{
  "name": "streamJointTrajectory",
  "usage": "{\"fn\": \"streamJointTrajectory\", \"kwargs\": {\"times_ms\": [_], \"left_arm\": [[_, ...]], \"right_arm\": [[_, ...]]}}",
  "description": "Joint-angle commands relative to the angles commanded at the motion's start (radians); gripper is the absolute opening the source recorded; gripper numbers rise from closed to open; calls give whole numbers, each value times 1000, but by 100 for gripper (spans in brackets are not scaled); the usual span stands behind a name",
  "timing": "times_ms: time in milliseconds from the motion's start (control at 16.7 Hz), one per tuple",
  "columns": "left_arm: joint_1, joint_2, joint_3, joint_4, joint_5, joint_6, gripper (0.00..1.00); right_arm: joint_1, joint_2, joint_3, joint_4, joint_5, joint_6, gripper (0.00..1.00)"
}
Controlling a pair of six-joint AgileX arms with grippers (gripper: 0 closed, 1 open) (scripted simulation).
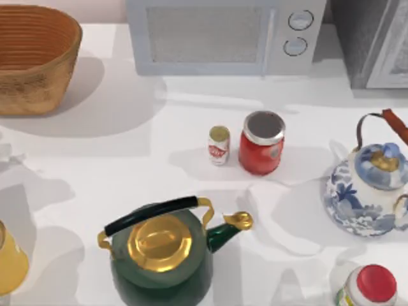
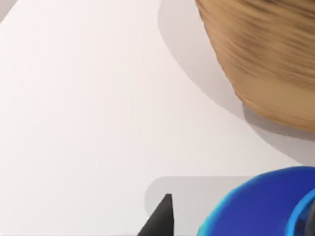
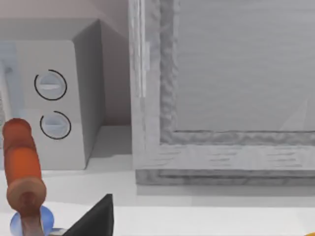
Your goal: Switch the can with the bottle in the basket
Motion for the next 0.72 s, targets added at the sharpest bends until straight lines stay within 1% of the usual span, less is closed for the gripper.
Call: {"fn": "streamJointTrajectory", "kwargs": {"times_ms": [180, 360, 540, 720], "left_arm": [[99, -22, 203, -250, 10, -21, 0], [107, -41, 480, -540, 18, -32, 0], [22, -35, 717, -767, 9, -29, 0], [-111, -26, 866, -907, -18, -17, 0]], "right_arm": [[0, 0, 0, 0, 0, 0, 100], [0, 0, 0, 0, 0, 0, 100], [0, 0, 0, 0, 0, 0, 100], [0, 0, 0, 0, 0, 0, 100]]}}
